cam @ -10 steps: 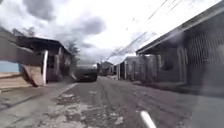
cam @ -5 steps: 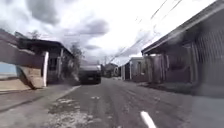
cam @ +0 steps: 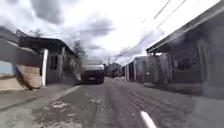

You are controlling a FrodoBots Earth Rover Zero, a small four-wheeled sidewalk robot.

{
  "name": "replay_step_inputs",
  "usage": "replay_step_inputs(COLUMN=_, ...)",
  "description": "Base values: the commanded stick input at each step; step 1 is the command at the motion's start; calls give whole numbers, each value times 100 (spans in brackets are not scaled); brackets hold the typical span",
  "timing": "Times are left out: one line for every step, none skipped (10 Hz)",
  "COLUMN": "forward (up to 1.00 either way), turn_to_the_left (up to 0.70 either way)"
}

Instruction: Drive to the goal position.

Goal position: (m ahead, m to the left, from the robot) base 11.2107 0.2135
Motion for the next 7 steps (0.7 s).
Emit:
replay_step_inputs(forward=85, turn_to_the_left=-4)
replay_step_inputs(forward=85, turn_to_the_left=0)
replay_step_inputs(forward=85, turn_to_the_left=0)
replay_step_inputs(forward=85, turn_to_the_left=0)
replay_step_inputs(forward=85, turn_to_the_left=0)
replay_step_inputs(forward=85, turn_to_the_left=0)
replay_step_inputs(forward=85, turn_to_the_left=0)
